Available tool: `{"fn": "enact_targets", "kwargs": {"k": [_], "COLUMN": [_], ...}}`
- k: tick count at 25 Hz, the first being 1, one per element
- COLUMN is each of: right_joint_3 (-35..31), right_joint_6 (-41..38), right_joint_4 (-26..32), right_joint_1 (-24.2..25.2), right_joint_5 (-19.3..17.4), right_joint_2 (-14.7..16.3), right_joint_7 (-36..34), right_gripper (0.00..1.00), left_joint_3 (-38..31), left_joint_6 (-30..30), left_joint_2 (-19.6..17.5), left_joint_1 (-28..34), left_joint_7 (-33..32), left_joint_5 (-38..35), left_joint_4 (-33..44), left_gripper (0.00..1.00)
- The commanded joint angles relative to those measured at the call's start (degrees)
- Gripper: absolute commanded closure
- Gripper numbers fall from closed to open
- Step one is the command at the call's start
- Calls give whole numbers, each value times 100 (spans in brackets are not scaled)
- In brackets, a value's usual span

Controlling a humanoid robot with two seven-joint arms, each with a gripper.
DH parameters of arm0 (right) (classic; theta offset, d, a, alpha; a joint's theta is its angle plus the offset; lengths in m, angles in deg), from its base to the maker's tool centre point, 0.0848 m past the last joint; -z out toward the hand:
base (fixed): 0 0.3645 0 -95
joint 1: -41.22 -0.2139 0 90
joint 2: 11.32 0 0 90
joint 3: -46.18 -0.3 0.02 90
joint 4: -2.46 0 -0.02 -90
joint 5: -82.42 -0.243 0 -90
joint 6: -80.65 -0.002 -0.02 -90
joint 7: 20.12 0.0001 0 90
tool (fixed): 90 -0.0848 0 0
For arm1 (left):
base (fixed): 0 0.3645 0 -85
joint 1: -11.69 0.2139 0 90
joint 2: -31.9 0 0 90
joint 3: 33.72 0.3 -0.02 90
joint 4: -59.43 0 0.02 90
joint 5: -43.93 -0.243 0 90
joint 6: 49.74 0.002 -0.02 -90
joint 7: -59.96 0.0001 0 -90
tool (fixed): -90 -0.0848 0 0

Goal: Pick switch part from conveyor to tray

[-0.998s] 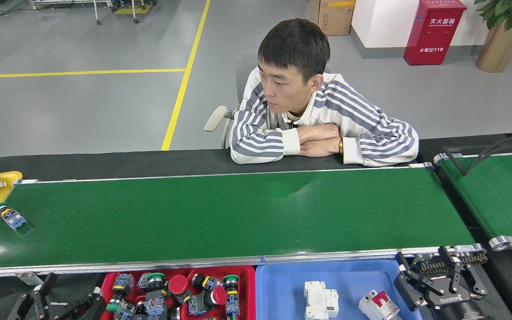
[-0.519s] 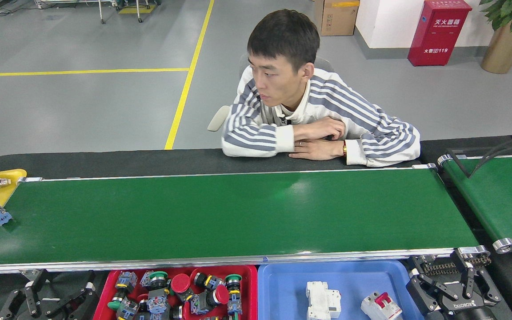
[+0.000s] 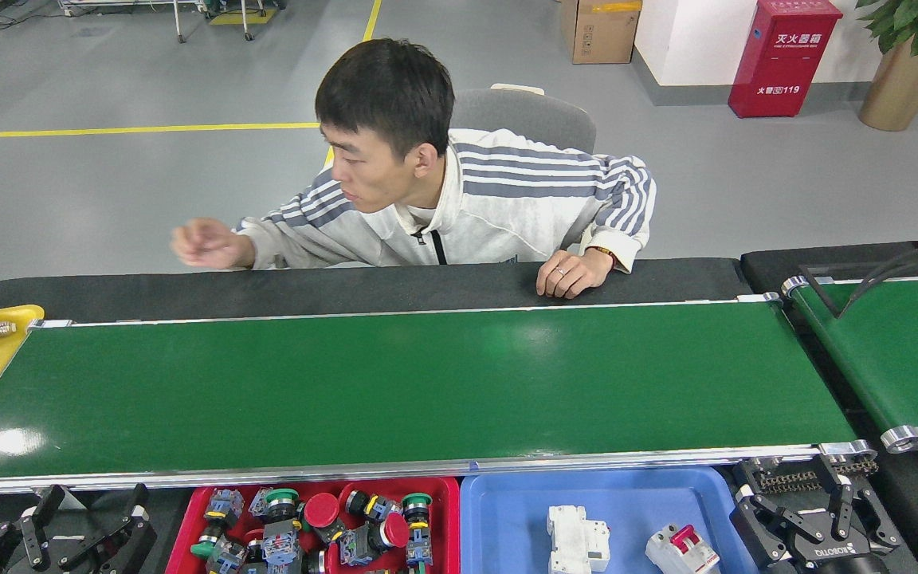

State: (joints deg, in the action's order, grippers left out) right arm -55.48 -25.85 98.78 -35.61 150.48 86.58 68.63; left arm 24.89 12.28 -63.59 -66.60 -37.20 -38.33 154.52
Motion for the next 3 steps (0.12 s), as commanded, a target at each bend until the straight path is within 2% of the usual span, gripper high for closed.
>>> {"fn": "enact_targets", "kwargs": {"k": [1, 3], "right_joint_3": [-20, -20], "right_joint_6": [-3, 6], "right_joint_4": [98, 98], "right_joint_1": [-25, -34], "right_joint_5": [-3, -3], "right_joint_2": [-8, -16], "right_joint_7": [37, 37], "right_gripper": [0, 0], "left_joint_3": [-33, -42], "left_joint_6": [-23, 21], "left_joint_2": [-49, -14], "left_joint_1": [69, 122], "left_joint_7": [31, 31], "left_joint_5": [97, 88], "left_joint_4": [97, 97], "left_gripper": [0, 0]}}
